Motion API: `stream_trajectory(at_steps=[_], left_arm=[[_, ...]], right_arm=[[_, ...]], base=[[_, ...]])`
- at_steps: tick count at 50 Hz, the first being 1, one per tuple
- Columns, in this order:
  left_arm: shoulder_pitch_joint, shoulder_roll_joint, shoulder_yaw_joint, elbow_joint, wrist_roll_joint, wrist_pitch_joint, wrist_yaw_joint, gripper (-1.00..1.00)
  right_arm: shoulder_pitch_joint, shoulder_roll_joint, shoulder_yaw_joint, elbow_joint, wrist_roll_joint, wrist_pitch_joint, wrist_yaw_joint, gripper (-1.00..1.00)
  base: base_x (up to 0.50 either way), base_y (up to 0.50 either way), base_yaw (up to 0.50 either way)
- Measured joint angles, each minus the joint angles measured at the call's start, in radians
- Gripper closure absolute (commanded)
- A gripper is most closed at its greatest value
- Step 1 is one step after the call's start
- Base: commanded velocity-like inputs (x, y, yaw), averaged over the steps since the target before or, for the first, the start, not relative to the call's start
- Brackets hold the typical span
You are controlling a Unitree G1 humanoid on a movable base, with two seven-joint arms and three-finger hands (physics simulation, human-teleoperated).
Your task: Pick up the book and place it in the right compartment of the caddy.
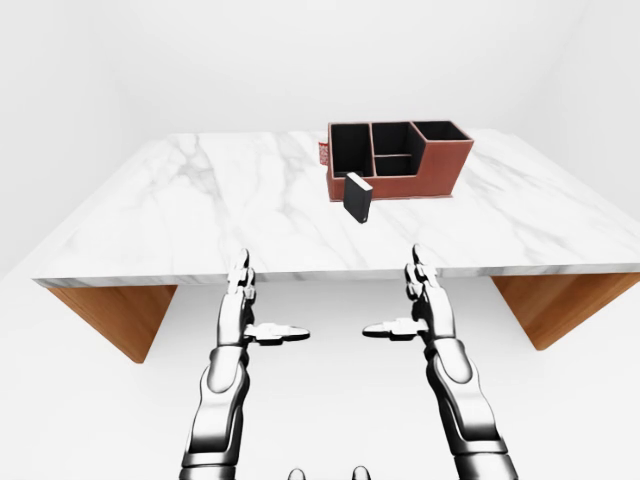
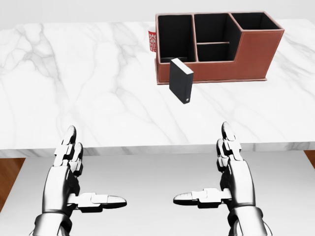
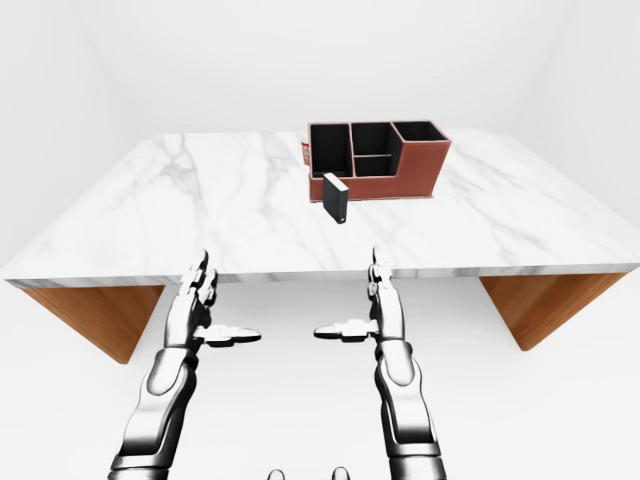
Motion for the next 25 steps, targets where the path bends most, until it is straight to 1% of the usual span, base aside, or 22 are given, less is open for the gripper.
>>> stream_trajectory(at_steps=[3, 7, 10, 14, 21, 25], left_arm=[[-0.001, 0.003, 0.007, 0.0, -0.004, 0.0, -0.007, -1.0], [-0.002, 0.006, 0.013, 0.001, -0.009, 0.0, -0.014, -1.0], [-0.002, 0.008, 0.017, 0.002, -0.013, 0.001, -0.017, -1.0], [-0.002, 0.009, 0.02, -0.001, -0.015, 0.003, -0.02, -1.0], [-0.001, 0.01, 0.022, -0.004, -0.019, 0.004, -0.023, -1.0], [0.0, 0.01, 0.023, -0.005, -0.021, 0.005, -0.024, -1.0]], right_arm=[[-0.002, -0.003, -0.008, 0.012, 0.005, -0.008, 0.006, -1.0], [-0.004, -0.006, -0.013, -0.003, 0.01, 0.012, 0.009, -1.0], [-0.006, -0.007, -0.016, -0.003, 0.013, 0.013, 0.011, -1.0], [-0.006, -0.009, -0.018, -0.014, 0.016, 0.024, 0.013, -1.0], [-0.007, -0.01, -0.021, -0.014, 0.019, 0.021, 0.016, -1.0], [-0.009, -0.01, -0.022, 0.008, 0.02, 0.001, 0.019, -1.0]], base=[[0.0, 0.0, 0.0], [0.0, 0.0, 0.0], [0.0, 0.0, 0.0], [0.0, 0.0, 0.0], [0.0, 0.0, 0.0], [0.0, 0.0, 0.0]])
